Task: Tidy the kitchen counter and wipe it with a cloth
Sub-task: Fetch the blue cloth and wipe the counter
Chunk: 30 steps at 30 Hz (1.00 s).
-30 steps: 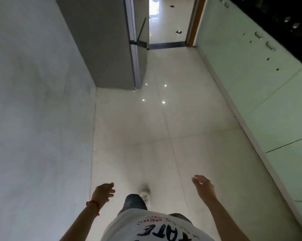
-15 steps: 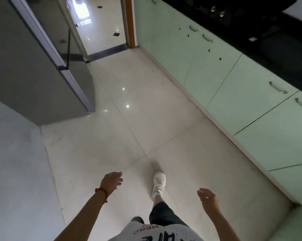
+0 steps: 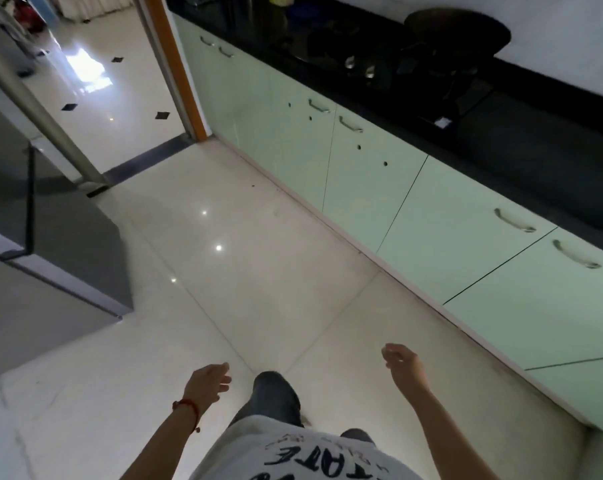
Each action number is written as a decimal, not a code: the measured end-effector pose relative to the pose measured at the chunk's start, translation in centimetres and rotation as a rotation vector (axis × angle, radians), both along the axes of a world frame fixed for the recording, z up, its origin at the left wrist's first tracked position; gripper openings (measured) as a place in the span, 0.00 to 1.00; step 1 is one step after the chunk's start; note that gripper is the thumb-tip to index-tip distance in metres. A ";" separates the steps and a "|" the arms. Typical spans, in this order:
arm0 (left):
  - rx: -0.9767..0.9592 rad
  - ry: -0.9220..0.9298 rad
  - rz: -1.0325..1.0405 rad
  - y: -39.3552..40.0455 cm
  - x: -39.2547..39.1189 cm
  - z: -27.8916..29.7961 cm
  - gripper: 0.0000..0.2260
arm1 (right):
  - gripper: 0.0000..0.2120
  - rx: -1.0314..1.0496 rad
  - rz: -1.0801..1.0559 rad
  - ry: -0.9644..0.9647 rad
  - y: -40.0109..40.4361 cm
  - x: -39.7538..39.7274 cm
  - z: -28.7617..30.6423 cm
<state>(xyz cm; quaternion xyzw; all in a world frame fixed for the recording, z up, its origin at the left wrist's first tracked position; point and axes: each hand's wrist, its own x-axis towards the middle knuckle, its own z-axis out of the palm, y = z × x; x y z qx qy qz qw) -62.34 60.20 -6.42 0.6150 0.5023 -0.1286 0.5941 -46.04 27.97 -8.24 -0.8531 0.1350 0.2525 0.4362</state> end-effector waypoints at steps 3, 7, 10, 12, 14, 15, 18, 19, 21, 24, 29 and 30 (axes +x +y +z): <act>-0.005 -0.005 -0.020 2.8 5.6 -0.7 0.10 | 0.11 0.011 -0.018 -0.007 2.7 4.6 0.0; -0.014 -0.016 -0.016 7.2 13.0 -1.8 0.10 | 0.11 -0.011 -0.022 0.004 6.9 11.2 -0.9; -0.024 -0.005 0.008 11.1 18.5 -1.7 0.10 | 0.12 -0.044 -0.007 0.037 10.6 16.3 -0.8; -0.033 -0.006 0.020 14.0 22.3 -1.4 0.10 | 0.12 -0.067 0.012 0.059 13.2 19.7 -0.2; -0.027 -0.024 0.031 16.9 26.3 -0.9 0.10 | 0.12 -0.088 0.040 0.048 15.8 23.2 0.3; -0.024 -0.038 0.028 18.4 28.4 -0.6 0.10 | 0.12 -0.097 0.065 0.044 17.2 25.0 0.4; -0.005 -0.055 0.028 22.4 34.5 0.6 0.10 | 0.12 -0.121 0.105 0.047 21.1 29.7 0.7; 0.003 -0.063 0.033 23.6 36.3 1.0 0.09 | 0.12 -0.127 0.113 0.046 22.5 31.0 0.9; 0.009 -0.096 0.058 26.0 39.6 1.5 0.08 | 0.12 -0.129 0.136 0.051 25.0 33.7 0.8; 0.018 -0.111 0.092 29.6 43.4 1.4 0.09 | 0.09 -0.132 0.190 0.074 28.6 38.3 0.0; -0.005 -0.058 0.196 34.4 47.3 -0.7 0.09 | 0.11 -0.138 0.309 0.069 35.8 47.2 -1.1; -0.013 -0.041 0.221 35.3 47.9 -1.0 0.10 | 0.12 -0.131 0.331 0.067 37.5 49.0 -1.0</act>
